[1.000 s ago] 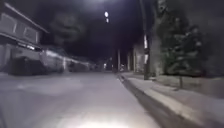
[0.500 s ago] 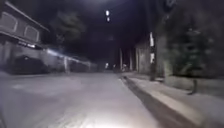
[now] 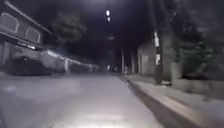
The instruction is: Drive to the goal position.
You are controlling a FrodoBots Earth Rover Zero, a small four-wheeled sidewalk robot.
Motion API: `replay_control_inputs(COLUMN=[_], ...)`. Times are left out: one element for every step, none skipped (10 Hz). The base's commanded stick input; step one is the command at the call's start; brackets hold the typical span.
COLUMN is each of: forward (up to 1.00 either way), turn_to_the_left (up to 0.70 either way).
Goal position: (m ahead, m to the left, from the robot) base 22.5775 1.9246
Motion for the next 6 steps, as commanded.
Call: replay_control_inputs(forward=[0.70, 0.70, 0.70, 0.70, 0.70, 0.70], turn_to_the_left=[-0.05, -0.04, -0.02, -0.01, 0.00, 0.00])
